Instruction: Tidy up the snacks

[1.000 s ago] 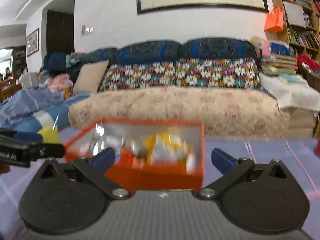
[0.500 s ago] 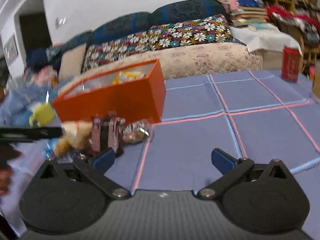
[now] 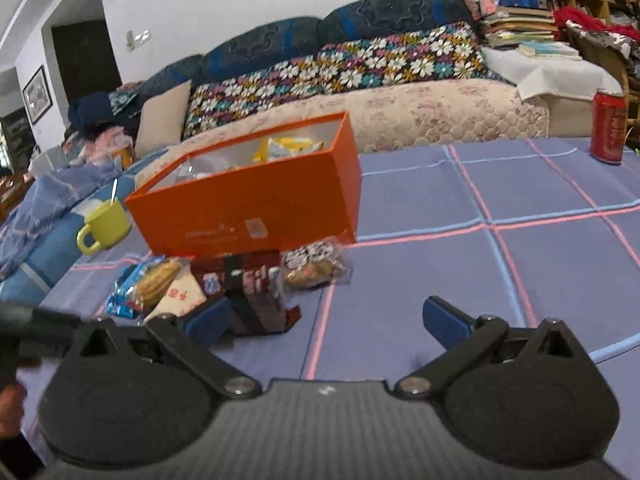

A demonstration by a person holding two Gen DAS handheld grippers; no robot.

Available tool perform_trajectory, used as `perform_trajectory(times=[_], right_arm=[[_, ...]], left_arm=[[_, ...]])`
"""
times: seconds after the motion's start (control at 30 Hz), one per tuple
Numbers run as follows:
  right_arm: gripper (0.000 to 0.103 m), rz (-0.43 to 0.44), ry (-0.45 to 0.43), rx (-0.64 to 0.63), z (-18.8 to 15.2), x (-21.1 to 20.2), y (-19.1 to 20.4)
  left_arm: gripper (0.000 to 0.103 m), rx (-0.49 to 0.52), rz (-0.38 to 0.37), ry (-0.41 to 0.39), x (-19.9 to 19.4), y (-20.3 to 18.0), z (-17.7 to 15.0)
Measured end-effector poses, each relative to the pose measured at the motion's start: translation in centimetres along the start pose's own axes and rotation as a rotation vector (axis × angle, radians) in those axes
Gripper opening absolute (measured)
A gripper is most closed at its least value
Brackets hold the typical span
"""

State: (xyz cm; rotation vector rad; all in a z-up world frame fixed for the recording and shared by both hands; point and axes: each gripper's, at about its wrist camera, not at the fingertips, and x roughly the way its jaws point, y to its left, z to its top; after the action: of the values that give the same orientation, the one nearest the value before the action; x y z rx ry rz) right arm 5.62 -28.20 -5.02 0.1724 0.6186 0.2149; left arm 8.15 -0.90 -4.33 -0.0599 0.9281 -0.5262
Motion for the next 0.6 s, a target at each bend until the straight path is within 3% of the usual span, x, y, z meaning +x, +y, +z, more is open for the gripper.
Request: perform_trajectory(times=[0.07, 0.1, 0.2, 0.27, 0.4, 0.43, 0.47, 0.53, 0.6], right_arm=[[0.102, 0.024, 0.006, -0.004, 0.2, 0.7, 1.0], [0.102, 0.035, 0.003, -0.009, 0.5, 1.0, 1.5], [0.102, 0.056, 0.014, -0.029, 1.0, 3.0, 3.7], [0.102, 0.060, 0.031, -0.038, 1.2, 4.8, 4.8], [0.100, 0.044, 0.034, -0.007, 1.6, 8.3, 5.4], [0.082, 0.026, 0.048, -0.002, 1.7, 9.2, 5.3], [0.056, 0.027, 0.050, 0.019, 1.7, 9.6, 4.9], [0.051, 0.069, 0.064, 0.101, 1.8, 9.3, 3.6], [0.050, 0.055, 0.061, 0.079, 1.7, 8.2, 3.0]], left_arm=[[0.000, 0.042, 0.022, -0.025, -0.5, -0.8, -0.5], [0.006, 0.060, 0.044, -0.055, -1.0, -0.9, -0.4], [0.037, 0.036, 0.109, -0.153, -2.8, -0.1, -0.2], [0.037, -0.013, 0.113, -0.184, -3.3, 1.2, 0.0], [0.037, -0.098, 0.114, -0.170, -2.6, 3.5, 0.7], [0.037, -0.109, 0.119, -0.166, -2.5, 3.9, 0.7], [0.037, -0.118, 0.121, -0.165, -2.6, 4.2, 0.5], [0.038, -0.130, 0.118, -0.171, -3.1, 5.0, 0.4], [0.045, -0.132, 0.119, -0.184, -3.5, 5.0, 0.3]])
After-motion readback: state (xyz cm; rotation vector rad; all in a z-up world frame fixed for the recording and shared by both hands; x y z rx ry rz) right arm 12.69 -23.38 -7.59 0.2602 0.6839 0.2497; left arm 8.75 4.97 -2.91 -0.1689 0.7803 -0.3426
